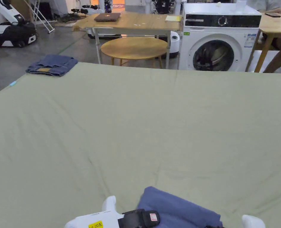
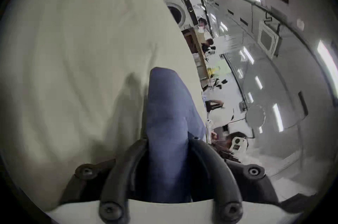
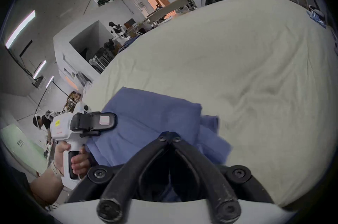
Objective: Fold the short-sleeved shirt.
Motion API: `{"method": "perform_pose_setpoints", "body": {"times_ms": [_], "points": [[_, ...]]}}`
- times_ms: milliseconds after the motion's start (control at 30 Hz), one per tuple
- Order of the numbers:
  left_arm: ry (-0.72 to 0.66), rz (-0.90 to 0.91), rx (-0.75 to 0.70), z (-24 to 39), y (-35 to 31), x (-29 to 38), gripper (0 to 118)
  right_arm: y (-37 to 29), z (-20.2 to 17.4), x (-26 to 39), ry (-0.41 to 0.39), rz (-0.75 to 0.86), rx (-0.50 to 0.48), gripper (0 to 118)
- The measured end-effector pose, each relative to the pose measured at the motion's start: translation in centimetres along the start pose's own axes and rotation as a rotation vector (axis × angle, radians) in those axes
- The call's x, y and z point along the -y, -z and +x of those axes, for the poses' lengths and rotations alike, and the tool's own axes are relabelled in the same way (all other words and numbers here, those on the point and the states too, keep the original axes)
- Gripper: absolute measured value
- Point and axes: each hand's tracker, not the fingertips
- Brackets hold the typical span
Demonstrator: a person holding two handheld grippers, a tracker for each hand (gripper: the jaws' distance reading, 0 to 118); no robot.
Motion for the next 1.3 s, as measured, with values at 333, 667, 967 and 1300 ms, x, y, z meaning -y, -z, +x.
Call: {"method": "perform_pose_setpoints", "body": {"times_ms": [333,667,967,1300], "points": [[0.100,0.180,-0.219,-3.2,-16.5,-12.5,21,1.4,-4.6,-1.8,-0.077,0.012,-0.003,0],[0.088,0.252,-0.360,-10.3,-29.8,-22.4,21,3.1,-5.9,-1.9,-0.102,-0.018,0.012,0],[0.031,0.287,-0.399,-9.0,-30.7,-20.4,66,2.7,-6.4,-1.8,-0.108,-0.018,0.003,0],[0.077,0.493,-0.528,-2.1,-35.5,-19.7,59,-0.1,-4.8,-2.2,-0.116,0.041,0.005,0]]}}
